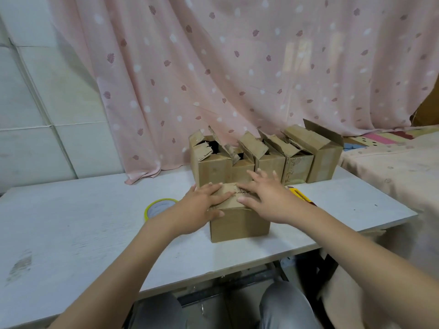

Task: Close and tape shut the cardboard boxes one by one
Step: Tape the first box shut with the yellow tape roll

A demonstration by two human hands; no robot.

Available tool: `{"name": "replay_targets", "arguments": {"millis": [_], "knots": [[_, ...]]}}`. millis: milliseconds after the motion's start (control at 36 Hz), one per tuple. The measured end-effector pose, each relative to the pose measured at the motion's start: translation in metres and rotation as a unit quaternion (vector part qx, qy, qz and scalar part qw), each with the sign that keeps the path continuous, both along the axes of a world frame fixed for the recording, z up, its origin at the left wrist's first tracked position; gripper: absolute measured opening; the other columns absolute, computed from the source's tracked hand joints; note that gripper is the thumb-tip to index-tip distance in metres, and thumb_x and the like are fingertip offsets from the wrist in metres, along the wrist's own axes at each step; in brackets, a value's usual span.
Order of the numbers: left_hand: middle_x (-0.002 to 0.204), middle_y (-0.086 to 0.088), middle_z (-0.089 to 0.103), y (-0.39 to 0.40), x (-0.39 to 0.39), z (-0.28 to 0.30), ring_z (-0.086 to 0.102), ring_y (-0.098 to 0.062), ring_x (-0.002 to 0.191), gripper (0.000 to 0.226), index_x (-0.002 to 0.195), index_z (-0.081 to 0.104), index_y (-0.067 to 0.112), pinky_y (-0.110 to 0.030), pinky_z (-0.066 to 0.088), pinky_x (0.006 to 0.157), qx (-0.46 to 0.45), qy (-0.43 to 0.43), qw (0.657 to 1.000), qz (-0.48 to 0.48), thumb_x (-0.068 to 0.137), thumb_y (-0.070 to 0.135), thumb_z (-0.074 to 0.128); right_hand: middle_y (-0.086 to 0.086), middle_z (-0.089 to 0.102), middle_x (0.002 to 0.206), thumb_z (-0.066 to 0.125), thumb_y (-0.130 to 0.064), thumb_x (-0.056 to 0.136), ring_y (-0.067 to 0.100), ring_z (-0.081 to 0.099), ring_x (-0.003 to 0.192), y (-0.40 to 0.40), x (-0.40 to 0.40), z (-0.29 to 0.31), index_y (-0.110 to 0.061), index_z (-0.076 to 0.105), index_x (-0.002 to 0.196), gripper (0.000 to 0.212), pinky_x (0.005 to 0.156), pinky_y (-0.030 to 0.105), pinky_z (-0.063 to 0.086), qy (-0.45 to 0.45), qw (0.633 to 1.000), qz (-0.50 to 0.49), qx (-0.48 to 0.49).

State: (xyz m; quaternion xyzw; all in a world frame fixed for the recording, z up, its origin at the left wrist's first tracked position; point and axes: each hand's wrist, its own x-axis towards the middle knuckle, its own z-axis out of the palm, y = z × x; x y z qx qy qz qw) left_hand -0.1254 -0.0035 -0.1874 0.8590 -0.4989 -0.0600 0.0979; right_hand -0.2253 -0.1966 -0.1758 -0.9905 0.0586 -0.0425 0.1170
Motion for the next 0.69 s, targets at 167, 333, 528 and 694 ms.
{"name": "replay_targets", "arguments": {"millis": [167, 333, 528, 694], "knots": [[0.166, 0.001, 0.010, -0.004, 0.002, -0.023, 0.001, -0.021, 0.154, 0.054, 0.158, 0.016, 0.026, -0.036, 0.001, 0.122, -0.055, -0.033, 0.998, -0.007, 0.108, 0.017, 0.035, 0.007, 0.008, 0.167, 0.037, -0.047, 0.105, 0.020, 0.003, 0.154, 0.002, -0.003, -0.015, -0.014, 0.017, 0.159, 0.066, 0.124, 0.037, -0.006, 0.024, 0.999, 0.031, -0.025], [0.165, 0.002, 0.013, 0.000, 0.004, -0.046, 0.002, -0.015, 0.153, 0.054, 0.158, 0.018, 0.019, -0.029, 0.013, 0.123, -0.142, -0.035, 0.989, 0.002, 0.107, 0.025, 0.037, 0.005, 0.007, 0.168, 0.023, -0.061, 0.100, 0.016, -0.003, 0.154, 0.000, -0.004, -0.028, -0.011, 0.010, 0.160, 0.079, 0.122, 0.039, -0.015, -0.019, 0.992, 0.058, -0.110], [0.160, -0.004, 0.029, -0.002, 0.010, -0.052, 0.015, -0.019, 0.151, 0.066, 0.153, 0.036, 0.014, -0.037, 0.010, 0.125, -0.180, -0.050, 0.982, -0.013, 0.098, 0.049, 0.025, 0.005, 0.016, 0.166, 0.038, -0.046, 0.105, 0.016, 0.008, 0.154, -0.003, -0.003, -0.033, -0.010, 0.020, 0.159, 0.067, 0.122, 0.028, -0.006, -0.060, 0.992, 0.070, -0.083], [0.164, 0.008, 0.016, -0.003, 0.011, -0.054, -0.003, -0.001, 0.149, 0.072, 0.155, 0.030, 0.024, -0.023, 0.000, 0.122, -0.205, -0.029, 0.978, -0.015, 0.094, 0.061, 0.033, 0.001, 0.023, 0.165, 0.043, -0.044, 0.104, 0.015, 0.013, 0.153, -0.008, -0.005, -0.042, -0.013, 0.029, 0.157, 0.063, 0.115, 0.015, -0.007, -0.110, 0.989, 0.074, -0.063]]}}
